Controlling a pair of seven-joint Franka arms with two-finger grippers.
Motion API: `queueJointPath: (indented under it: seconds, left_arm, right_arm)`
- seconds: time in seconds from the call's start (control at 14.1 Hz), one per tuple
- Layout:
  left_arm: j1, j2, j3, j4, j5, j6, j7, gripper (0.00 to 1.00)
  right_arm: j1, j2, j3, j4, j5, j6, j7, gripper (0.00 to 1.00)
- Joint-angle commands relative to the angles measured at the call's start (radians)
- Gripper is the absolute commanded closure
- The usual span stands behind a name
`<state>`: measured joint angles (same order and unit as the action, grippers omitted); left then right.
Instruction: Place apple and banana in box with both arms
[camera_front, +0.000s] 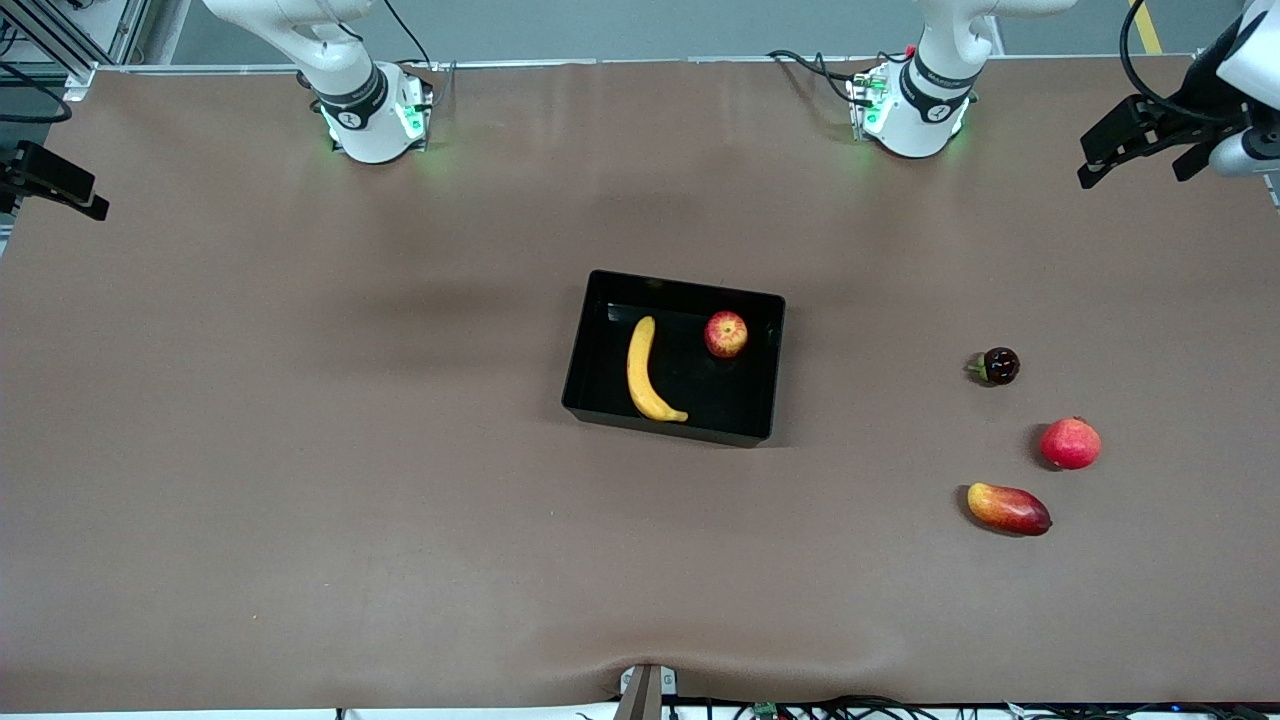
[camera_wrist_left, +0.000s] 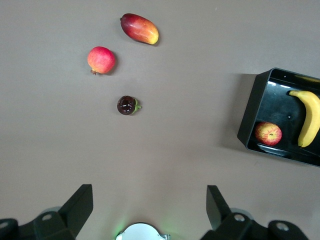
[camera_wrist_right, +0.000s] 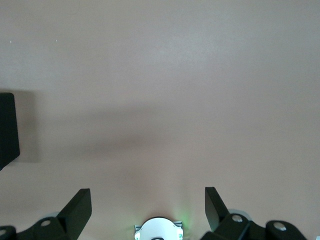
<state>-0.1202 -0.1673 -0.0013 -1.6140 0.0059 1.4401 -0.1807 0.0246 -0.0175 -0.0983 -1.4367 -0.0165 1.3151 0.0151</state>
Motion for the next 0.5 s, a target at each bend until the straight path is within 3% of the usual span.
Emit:
queueJointPath:
  seconds: [0.0, 0.43]
  left_arm:
    - [-0.003, 0.009, 0.0, 0.023, -0.003, -0.003, 0.001, 0.0]
    - [-0.004, 0.009, -0.002, 0.022, -0.003, -0.038, -0.011, 0.0]
  right_arm:
    - [-0.006, 0.002, 0.003, 0.01, -0.002, -0.013, -0.001, 0.0]
    - [-0.008, 0.002, 0.002, 0.01, -0.002, -0.011, -0.001, 0.0]
